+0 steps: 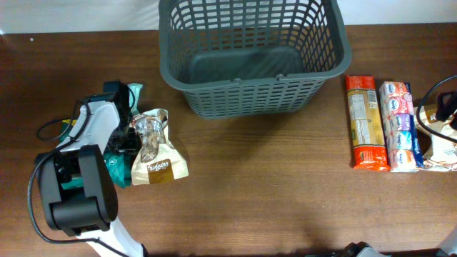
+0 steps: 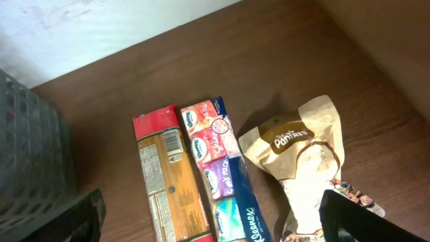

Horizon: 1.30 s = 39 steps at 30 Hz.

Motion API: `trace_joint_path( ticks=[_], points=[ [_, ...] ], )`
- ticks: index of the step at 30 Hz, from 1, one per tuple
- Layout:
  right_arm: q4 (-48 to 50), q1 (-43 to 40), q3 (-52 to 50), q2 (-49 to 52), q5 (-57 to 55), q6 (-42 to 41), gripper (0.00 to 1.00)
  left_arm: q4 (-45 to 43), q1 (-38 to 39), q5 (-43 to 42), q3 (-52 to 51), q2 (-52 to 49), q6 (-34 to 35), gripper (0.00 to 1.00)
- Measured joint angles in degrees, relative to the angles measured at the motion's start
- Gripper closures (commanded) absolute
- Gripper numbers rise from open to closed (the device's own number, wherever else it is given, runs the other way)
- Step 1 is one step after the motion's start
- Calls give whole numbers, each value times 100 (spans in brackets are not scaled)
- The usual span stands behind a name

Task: Pack container
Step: 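Move the left gripper down onto the green Nescafé pack and grasp it, then lift the green Nescafé pack with the left gripper and swing it up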

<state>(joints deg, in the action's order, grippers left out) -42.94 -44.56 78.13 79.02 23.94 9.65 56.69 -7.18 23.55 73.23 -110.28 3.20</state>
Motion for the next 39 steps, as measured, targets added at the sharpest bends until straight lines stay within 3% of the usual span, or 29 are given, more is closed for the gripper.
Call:
trace_joint_path(
  ticks=[3, 5, 6, 17, 26, 39],
  points=[
    [0, 0, 0, 0, 0, 2, 1, -81, 0, 212, -74, 2, 63, 81],
    [0, 0, 0, 0, 0, -2, 1, -96, 17, 251, -92, 2, 127, 88],
    [-2, 0, 0, 0, 0, 2, 1, -101, 26, 286, -96, 2, 129, 98],
    [-2, 0, 0, 0, 0, 0, 1, -87, 33, 291, -118, 2, 247, 98],
    [-4, 0, 0, 0, 0, 2, 1, 431, -2, 151, 120, 0, 249, 98],
    [-4, 0, 0, 0, 0, 2, 1, 1379, -15, -238, 1609, 627, 291, 98]
  ],
)
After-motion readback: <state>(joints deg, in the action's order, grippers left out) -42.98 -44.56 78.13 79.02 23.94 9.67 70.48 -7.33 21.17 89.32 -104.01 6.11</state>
